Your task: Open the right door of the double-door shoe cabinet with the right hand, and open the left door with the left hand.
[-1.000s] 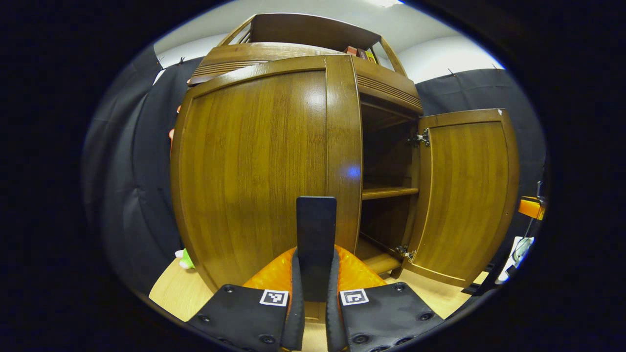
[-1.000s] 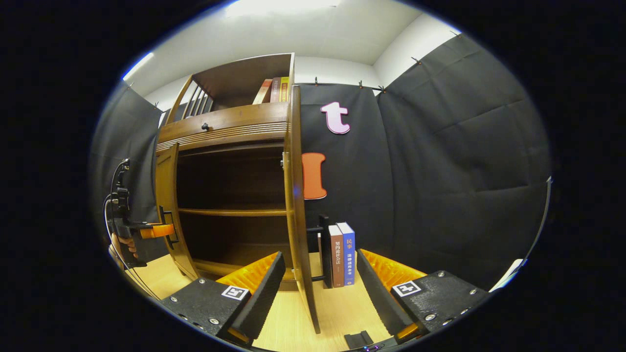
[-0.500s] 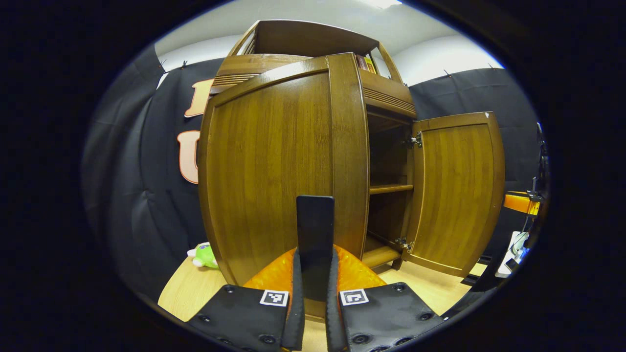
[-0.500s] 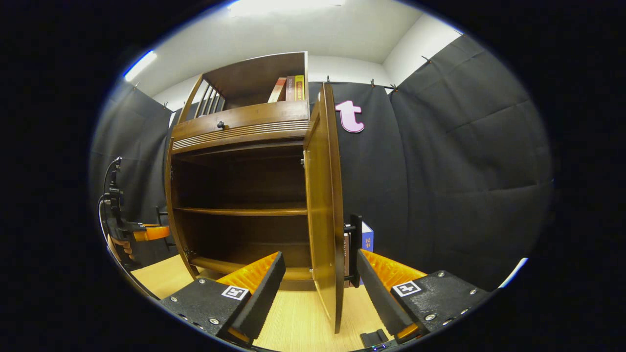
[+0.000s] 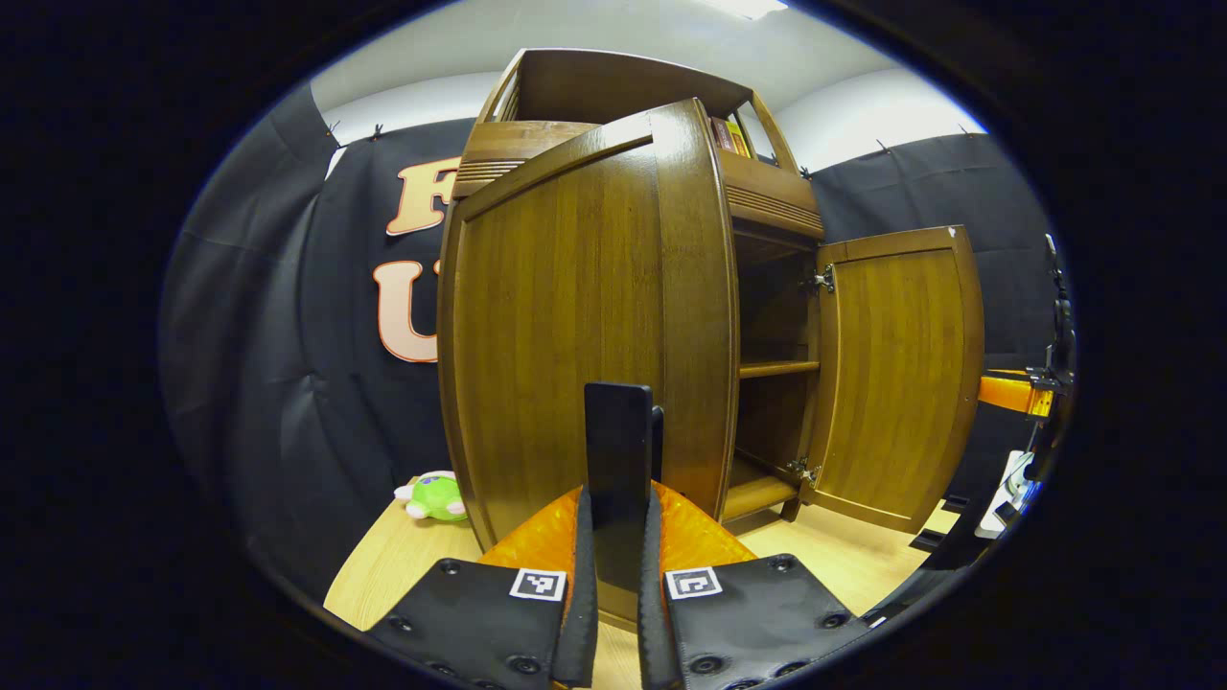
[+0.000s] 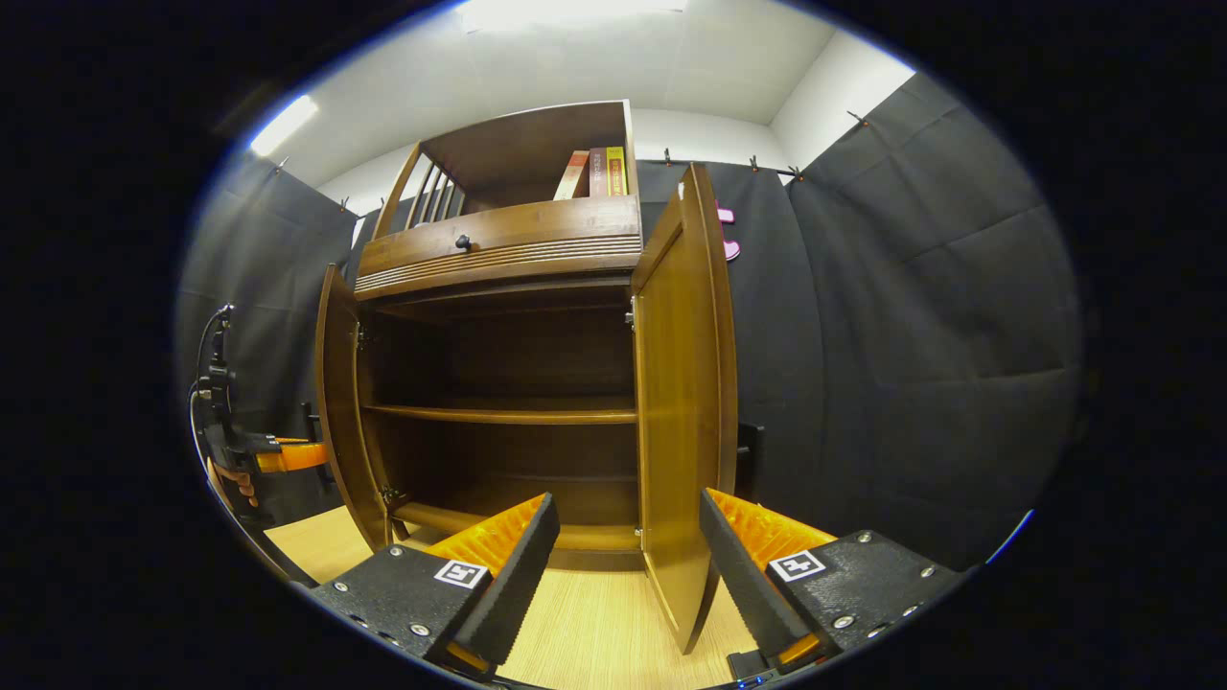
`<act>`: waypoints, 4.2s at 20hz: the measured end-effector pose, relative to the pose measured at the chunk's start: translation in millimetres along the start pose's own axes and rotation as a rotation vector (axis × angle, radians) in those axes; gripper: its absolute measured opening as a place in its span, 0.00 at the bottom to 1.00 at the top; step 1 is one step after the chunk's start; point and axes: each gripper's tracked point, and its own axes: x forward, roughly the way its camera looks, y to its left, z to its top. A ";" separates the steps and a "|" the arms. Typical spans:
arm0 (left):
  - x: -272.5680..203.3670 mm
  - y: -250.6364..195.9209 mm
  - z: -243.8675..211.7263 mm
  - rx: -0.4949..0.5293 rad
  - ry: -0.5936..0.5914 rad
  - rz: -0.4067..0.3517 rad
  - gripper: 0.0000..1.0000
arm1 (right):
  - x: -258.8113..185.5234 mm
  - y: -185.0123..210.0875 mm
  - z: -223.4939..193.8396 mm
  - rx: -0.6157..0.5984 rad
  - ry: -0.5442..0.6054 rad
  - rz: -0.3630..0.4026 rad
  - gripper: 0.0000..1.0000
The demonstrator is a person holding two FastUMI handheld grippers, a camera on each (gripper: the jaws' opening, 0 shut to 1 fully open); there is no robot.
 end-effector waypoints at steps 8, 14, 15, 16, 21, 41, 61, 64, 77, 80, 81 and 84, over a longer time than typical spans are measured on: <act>-31.5 34.8 1.9 0.023 -0.005 0.076 0.23 | 4.5 18.0 -0.8 -0.002 0.004 0.034 1.00; -57.3 75.8 0.9 0.051 -0.007 0.165 0.16 | 8.9 37.8 2.1 -0.001 -0.007 0.070 1.00; -58.6 82.4 1.1 0.058 -0.012 0.178 0.13 | 10.1 42.1 1.2 -0.001 -0.007 0.078 1.00; -62.6 88.5 0.9 0.055 -0.007 0.187 0.11 | 10.9 46.4 1.0 0.001 -0.008 0.086 0.97; -67.2 93.7 2.5 0.019 -0.012 0.191 0.11 | 19.2 65.7 1.3 0.015 -0.017 0.120 0.80; -74.9 111.3 7.5 -0.006 -0.050 0.281 0.07 | 37.8 86.0 -12.9 0.026 0.000 0.162 0.93; -57.2 90.1 51.4 -0.033 -0.218 0.283 0.17 | 43.9 35.6 -7.8 0.016 -0.013 0.068 0.92; -53.2 82.7 49.3 -0.033 -0.197 0.244 0.27 | 47.4 27.1 1.5 0.015 -0.024 0.052 0.91; -39.4 69.9 59.4 -0.067 -0.191 0.224 0.93 | 46.8 3.5 34.4 -0.035 -0.061 -0.003 1.00; -39.6 74.2 58.9 -0.044 -0.182 0.244 0.96 | 45.6 5.5 39.0 -0.042 -0.068 -0.005 0.91; -39.4 75.1 58.0 -0.040 -0.174 0.246 0.96 | 45.0 6.9 41.3 -0.044 -0.071 -0.003 0.91; -40.6 76.5 57.5 -0.034 -0.175 0.249 0.96 | 44.0 14.4 44.3 -0.039 -0.076 0.009 0.91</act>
